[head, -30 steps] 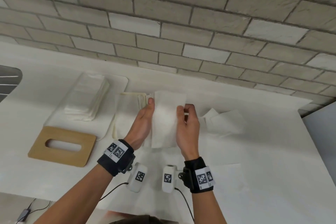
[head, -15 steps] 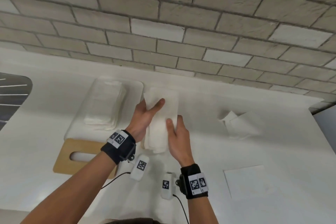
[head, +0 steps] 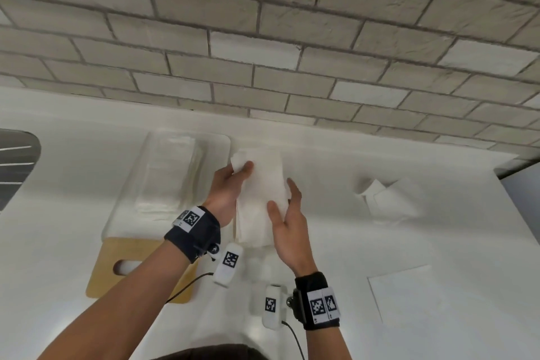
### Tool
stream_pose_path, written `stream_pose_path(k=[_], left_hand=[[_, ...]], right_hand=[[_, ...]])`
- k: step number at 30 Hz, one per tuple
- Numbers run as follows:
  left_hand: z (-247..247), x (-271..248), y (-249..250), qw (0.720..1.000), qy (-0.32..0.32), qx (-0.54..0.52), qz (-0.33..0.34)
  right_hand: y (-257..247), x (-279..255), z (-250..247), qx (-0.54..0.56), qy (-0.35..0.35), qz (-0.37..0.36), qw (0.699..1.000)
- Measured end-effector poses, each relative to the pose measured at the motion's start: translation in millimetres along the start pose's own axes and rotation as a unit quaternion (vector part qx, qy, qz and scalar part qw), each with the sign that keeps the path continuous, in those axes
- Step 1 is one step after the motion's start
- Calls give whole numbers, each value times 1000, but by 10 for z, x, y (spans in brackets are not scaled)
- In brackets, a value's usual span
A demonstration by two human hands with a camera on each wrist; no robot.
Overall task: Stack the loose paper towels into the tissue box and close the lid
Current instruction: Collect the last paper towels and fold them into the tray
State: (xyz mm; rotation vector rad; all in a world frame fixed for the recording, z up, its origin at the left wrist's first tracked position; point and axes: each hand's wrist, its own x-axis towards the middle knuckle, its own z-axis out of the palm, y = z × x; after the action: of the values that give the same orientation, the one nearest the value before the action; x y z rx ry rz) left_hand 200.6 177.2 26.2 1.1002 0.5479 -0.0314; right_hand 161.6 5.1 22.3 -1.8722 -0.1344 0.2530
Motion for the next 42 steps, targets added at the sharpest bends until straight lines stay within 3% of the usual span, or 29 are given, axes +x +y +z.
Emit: stream_pose_path(k=[4, 10, 17, 20, 23, 28, 32, 34, 36, 38, 40, 42], left_hand=[[-3, 225, -89, 994, 49, 96, -24], [-220, 246, -19, 952, 65, 266, 136], [-521, 204, -39, 892, 21, 386, 233], [-575, 187, -124, 857, 54, 455, 235], [-552, 234, -190, 853, 58, 489, 170], [-474, 377, -89, 853, 38, 478, 207], [-409, 484, -41, 846, 4, 491, 210], [-437, 506, -15, 841, 25, 494, 219], [-459, 472, 11, 812, 43, 511, 280], [-400, 415, 42, 772, -24, 542, 331], [-280, 391, 36, 712, -152, 622, 289], [-177, 435, -5, 629, -239, 710, 209]], right_hand=[[38, -59, 60, -17, 25, -40, 999], [246, 112, 185, -141, -38, 51, 988], [172, 246, 134, -187, -107, 36, 976], [138, 237, 79, -192, -110, 36, 975], [139, 211, 97, -181, -92, 41, 978], [171, 64, 111, -166, 70, 5, 984], [250, 41, 104, -188, 30, 44, 981], [226, 15, 15, -193, 27, 37, 980], [171, -48, -110, -245, 71, 4, 967], [67, -77, -112, -314, 98, -54, 943], [2, -18, 41, -332, 46, -98, 937], [24, 32, 239, -383, -62, -84, 918]])
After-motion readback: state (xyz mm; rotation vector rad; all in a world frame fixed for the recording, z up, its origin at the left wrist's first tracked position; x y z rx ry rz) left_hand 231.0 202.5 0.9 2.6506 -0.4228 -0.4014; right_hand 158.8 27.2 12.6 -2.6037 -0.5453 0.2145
